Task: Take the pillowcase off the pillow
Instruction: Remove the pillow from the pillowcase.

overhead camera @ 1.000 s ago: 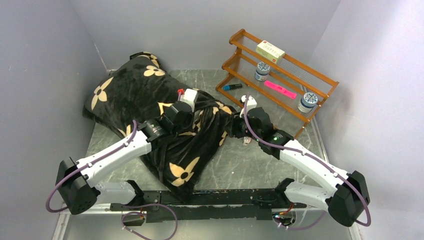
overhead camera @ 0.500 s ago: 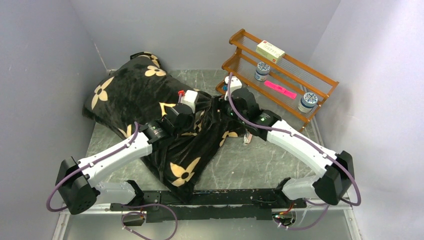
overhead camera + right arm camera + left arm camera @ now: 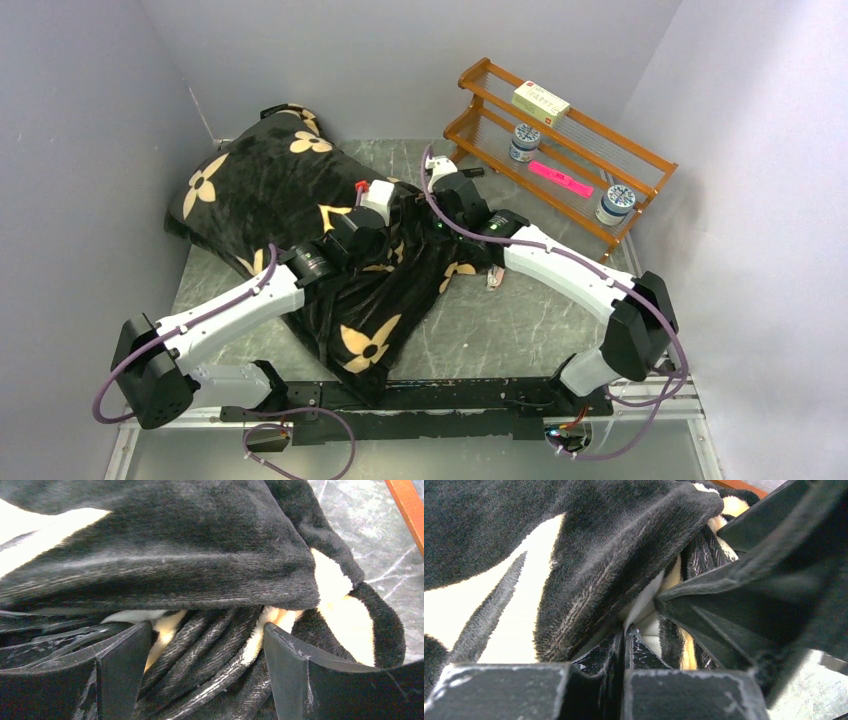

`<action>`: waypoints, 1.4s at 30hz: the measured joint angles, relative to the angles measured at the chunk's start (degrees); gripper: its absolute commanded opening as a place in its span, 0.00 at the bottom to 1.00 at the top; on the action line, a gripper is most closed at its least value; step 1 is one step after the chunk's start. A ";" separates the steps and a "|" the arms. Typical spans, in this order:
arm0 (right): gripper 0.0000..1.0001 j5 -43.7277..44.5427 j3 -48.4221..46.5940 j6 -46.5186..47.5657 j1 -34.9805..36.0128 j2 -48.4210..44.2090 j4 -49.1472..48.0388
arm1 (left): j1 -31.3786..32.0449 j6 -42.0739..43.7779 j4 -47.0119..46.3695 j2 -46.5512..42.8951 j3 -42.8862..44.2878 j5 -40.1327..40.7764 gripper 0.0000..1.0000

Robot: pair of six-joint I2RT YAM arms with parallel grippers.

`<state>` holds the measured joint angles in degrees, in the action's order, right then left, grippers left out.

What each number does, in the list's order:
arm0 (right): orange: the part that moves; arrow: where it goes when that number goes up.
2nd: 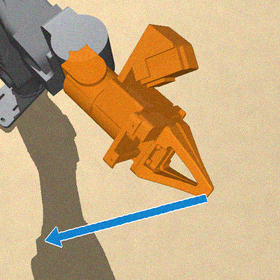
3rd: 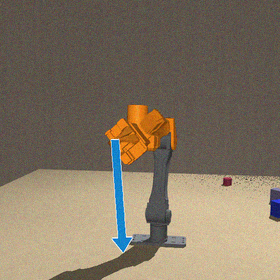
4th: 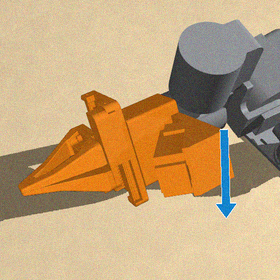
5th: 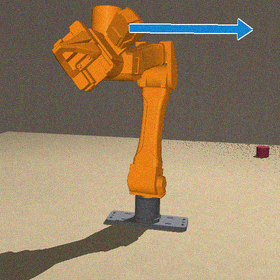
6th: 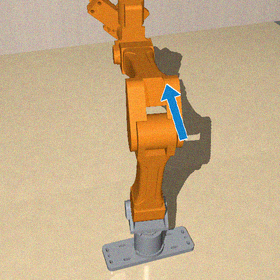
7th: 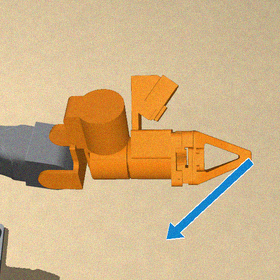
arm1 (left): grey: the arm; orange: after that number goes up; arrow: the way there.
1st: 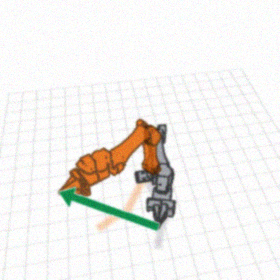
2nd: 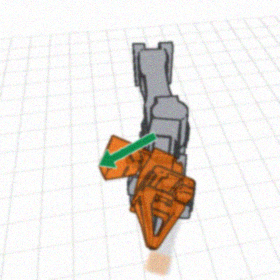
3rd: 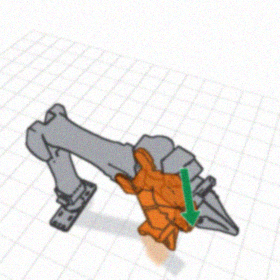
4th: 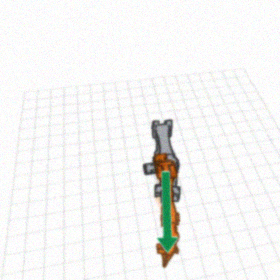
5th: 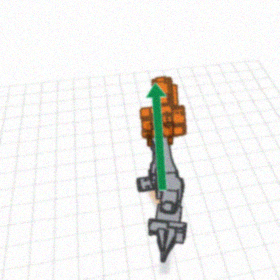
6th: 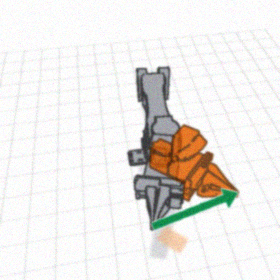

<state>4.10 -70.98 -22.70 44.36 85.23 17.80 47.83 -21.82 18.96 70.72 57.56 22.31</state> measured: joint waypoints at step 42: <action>0.00 -10.19 27.93 -1.36 -13.33 -13.94 -17.38 | -8.48 -2.03 3.80 -6.21 -2.05 -6.67 0.05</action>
<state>-6.09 -43.05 -24.05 31.03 71.29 0.43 39.35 -23.86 22.76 64.51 55.51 15.64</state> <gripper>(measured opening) 0.099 0.051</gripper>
